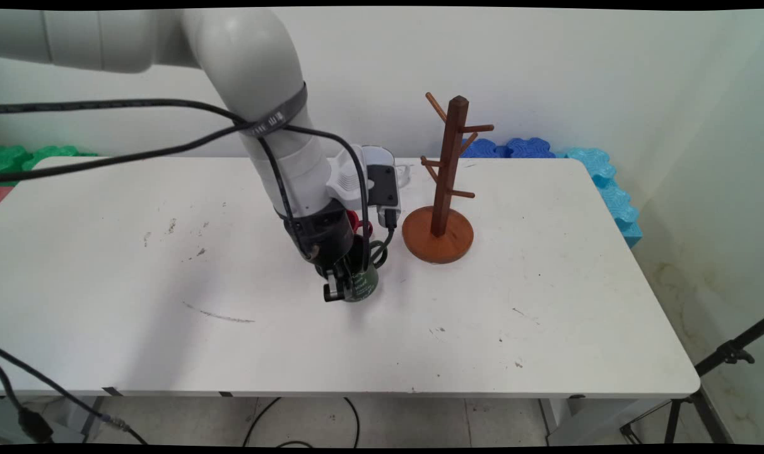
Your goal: Place the picked object on the table
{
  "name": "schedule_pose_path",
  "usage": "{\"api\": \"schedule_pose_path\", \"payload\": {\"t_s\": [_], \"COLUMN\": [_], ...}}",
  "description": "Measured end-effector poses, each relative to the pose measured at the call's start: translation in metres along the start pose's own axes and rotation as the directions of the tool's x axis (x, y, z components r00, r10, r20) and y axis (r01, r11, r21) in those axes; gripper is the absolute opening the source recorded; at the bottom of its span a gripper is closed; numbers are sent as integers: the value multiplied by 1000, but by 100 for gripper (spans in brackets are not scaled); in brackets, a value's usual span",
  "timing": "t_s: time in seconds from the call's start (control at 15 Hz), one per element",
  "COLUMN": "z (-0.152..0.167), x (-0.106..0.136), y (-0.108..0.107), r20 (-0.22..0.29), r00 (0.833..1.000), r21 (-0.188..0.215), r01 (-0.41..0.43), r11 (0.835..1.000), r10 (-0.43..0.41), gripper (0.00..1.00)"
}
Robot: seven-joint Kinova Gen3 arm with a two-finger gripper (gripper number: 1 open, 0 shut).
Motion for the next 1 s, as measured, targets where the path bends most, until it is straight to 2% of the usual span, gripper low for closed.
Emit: {"api": "schedule_pose_path", "payload": {"t_s": [1.0], "z": [47], "x": [-3], "y": [-14], "r20": [11], "r00": [998], "r21": [-10], "r01": [-57], "r11": [998], "r10": [57], "gripper": [0]}}
